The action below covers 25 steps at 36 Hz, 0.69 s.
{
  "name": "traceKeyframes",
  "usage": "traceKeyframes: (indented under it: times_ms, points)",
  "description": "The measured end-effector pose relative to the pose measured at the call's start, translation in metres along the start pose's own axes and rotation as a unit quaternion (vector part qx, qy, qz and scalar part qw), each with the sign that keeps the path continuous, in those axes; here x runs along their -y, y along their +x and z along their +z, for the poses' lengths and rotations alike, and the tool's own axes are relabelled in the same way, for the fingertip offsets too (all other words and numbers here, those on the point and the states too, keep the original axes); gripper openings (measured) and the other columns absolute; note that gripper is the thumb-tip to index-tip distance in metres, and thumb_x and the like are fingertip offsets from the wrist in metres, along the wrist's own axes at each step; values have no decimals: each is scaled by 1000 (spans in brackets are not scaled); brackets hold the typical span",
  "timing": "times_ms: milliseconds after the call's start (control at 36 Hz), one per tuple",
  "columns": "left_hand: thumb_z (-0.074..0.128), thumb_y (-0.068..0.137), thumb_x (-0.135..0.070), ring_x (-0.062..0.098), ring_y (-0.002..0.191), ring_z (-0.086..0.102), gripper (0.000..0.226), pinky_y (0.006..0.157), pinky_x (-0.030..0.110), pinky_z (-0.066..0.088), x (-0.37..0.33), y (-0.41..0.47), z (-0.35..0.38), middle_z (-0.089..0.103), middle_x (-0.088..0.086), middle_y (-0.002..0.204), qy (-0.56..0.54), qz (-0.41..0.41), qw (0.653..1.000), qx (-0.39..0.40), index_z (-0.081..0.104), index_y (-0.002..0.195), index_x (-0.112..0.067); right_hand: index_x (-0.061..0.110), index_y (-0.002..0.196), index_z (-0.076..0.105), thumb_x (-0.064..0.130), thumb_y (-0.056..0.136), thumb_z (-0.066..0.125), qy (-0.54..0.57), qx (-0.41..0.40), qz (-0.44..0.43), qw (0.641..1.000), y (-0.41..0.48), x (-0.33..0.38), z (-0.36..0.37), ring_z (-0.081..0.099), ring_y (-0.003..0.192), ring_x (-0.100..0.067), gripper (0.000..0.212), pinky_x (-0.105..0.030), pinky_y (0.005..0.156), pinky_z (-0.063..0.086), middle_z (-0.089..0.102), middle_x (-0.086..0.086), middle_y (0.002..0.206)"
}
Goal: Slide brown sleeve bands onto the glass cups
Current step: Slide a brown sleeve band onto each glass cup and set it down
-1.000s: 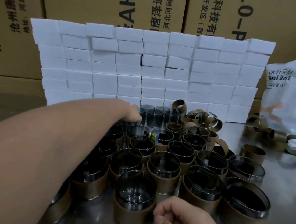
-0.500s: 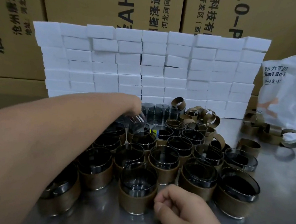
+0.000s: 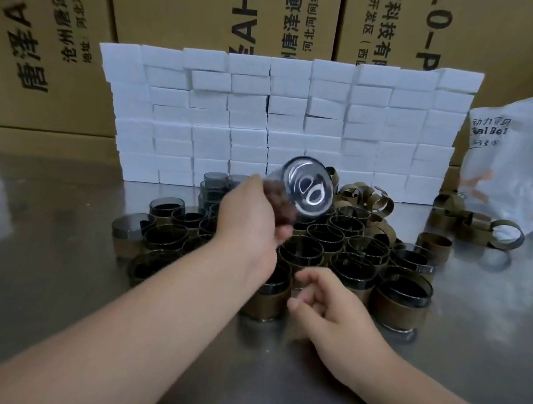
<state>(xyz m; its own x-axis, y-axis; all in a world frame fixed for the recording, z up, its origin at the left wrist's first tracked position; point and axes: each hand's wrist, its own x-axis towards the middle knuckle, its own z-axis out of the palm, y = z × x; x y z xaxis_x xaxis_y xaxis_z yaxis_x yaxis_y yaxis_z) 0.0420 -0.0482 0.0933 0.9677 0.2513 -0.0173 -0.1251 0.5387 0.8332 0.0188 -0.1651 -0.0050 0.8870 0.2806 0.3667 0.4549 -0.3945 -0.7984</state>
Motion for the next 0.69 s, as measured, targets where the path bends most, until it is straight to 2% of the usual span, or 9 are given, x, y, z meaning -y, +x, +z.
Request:
traceKeyframes:
  times_ms: [56,111,194,278,333,417,500,583,695]
  points:
    - [38,94,-16,5,29,35,34,33,10,19,14,-20,-16,41,-8,36,-6,-40,999,22,47,61,-19,41,110,42,40,75,64,23,-18,-25,999,-2,4,0,49,58,-1,41,-16,59,41,60,20,81]
    - [39,91,-14,6,29,32,37,31,10,17,26,-30,-29,37,-7,35,-28,-77,996,36,50,55,-18,44,126,34,50,63,67,72,-28,-45,996,-4,5,1,59,72,-14,71,-26,70,50,63,11,94]
    - [40,90,-15,9,31,34,51,30,11,21,37,-34,-43,36,-4,36,-46,-121,990,59,57,41,-14,73,122,16,52,53,75,86,-31,-77,993,-5,7,1,63,95,-14,93,-32,88,51,58,20,107]
    - [40,96,-21,16,43,49,37,45,20,43,41,-35,-47,52,5,50,-52,-102,990,76,59,69,-7,77,119,19,53,54,73,10,-41,-119,992,-6,9,-1,52,112,5,88,-26,98,44,51,30,115]
    - [40,96,-33,22,62,61,37,56,26,53,48,-35,-50,66,10,68,-8,-35,996,76,62,89,-4,73,120,24,59,54,71,-30,-59,-136,989,-6,11,-3,48,115,9,82,-20,97,42,44,33,120]
    - [41,92,-45,13,88,66,40,74,27,53,60,-41,-60,70,-2,90,129,156,968,149,58,110,-13,71,118,30,58,55,70,-19,-97,-148,984,-5,14,-6,47,117,8,77,-9,94,37,49,30,122]
    - [36,86,-49,8,125,46,53,103,40,39,68,-48,-70,49,-9,135,257,253,909,208,32,136,-31,70,117,32,54,57,70,-13,-127,-157,979,-3,16,-12,49,119,3,73,-18,98,40,52,25,123]
    - [45,83,-32,3,127,43,63,103,24,36,66,-48,-70,34,-1,146,255,233,893,290,15,138,-34,67,115,38,52,60,67,-8,-127,-140,982,-3,17,-17,49,118,3,64,-23,98,41,53,29,121]
    - [48,80,-18,-2,118,49,72,92,13,39,66,-43,-67,41,-2,139,226,184,904,312,13,143,-15,65,113,42,46,66,62,0,-105,-134,985,-4,23,-16,53,110,9,54,-8,87,40,56,32,115]
